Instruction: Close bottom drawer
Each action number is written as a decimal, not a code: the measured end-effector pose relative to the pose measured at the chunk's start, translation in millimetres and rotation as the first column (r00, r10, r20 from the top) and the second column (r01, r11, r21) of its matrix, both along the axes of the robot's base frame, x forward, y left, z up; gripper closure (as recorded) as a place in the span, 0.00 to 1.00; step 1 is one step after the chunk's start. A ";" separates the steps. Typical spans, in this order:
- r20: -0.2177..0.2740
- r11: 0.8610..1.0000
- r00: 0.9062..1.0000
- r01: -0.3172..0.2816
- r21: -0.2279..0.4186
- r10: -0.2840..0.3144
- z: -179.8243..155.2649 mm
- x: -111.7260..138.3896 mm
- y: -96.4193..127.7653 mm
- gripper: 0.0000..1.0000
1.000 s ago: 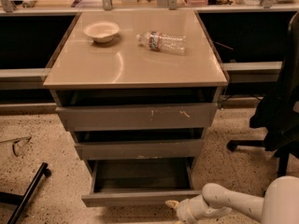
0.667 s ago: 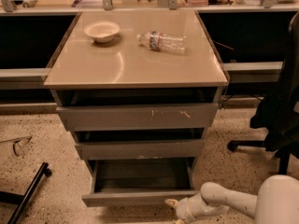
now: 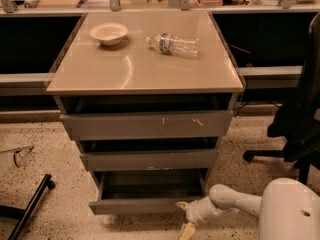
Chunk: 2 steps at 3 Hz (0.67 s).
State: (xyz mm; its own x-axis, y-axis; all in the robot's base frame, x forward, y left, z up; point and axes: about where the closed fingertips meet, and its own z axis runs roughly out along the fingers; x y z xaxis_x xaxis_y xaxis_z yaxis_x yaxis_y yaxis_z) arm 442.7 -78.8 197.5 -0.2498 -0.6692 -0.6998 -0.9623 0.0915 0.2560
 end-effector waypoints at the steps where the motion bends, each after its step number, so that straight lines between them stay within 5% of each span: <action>1: 0.039 1.000 0.999 -0.003 -0.020 0.004 -2.3 16.5 -2.7 0.00; 2: 0.039 1.000 0.999 -0.003 -0.020 0.004 -2.4 16.5 -2.7 0.00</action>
Offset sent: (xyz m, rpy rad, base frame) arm 0.0148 -0.0025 -0.0021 -0.0185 -0.0353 0.0032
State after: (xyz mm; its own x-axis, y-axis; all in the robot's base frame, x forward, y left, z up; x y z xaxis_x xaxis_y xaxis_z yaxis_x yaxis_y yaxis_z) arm 459.2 -81.5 195.1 -0.2201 -0.6842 -0.6953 -0.9719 0.0930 0.2162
